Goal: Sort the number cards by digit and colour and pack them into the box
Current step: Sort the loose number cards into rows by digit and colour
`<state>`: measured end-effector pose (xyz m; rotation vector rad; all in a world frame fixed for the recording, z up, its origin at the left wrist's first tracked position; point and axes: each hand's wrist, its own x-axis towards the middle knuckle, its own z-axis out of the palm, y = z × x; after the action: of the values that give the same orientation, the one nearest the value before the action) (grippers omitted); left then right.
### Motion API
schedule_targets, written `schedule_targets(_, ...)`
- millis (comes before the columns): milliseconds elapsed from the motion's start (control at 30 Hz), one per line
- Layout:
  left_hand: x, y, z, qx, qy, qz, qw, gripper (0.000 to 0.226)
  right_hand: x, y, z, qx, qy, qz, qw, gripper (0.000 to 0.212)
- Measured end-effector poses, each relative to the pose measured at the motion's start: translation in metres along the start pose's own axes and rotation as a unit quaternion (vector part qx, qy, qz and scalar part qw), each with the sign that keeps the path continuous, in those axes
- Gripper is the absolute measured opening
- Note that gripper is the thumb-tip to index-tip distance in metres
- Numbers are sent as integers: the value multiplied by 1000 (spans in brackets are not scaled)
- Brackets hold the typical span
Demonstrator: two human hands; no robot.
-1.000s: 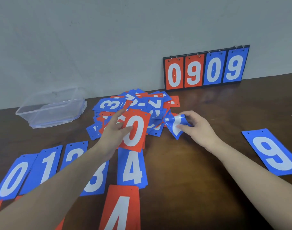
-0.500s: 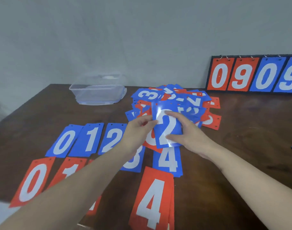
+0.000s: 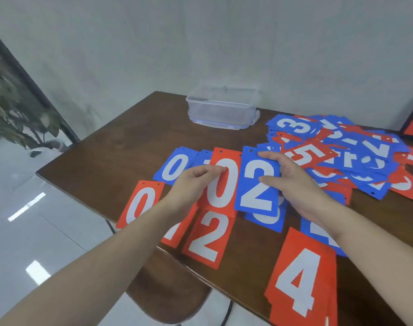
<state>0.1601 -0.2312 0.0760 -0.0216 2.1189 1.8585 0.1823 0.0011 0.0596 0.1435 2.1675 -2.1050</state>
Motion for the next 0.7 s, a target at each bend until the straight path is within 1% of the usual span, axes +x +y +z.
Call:
schedule_targets(67,-4,-9,-35,13,50,12,999,17,6,2,13,-9,-9,-3,1000,51)
schedule_targets(133,-9,-16,-69,30,97,8,995,19,13,4,28,-26,-23,5,999,53)
schedule_targets(167,-11,-19,-84,55,116,5,992,19,16,6,36,-39,-32,8,999,53)
schedule_targets(233,-17,-28,-113,137,145,11,980,17,21,11,51,-68,-36,0,997,49)
schedule_targets(333,-19,-47,-144,270,167,33,948,12,23,13,74,-85,-17,-5,996,32)
schedule_targets(433,-11,-69,-166,345,168,23,923,10,25,15,92,-116,-6,9,993,29)
schedule_targets(500,-7,-79,-176,399,166,40,901,10,28,15,99,-127,-3,16,992,32)
schedule_targets(567,-2,-86,-181,454,167,71,872,8,29,13,101,-106,-5,20,994,41)
schedule_targets(633,2,-91,-185,504,174,78,842,16,31,9,99,-83,3,20,996,52)
schedule_targets(700,7,-91,-188,545,187,75,814,20,35,5,92,-74,28,23,997,60)
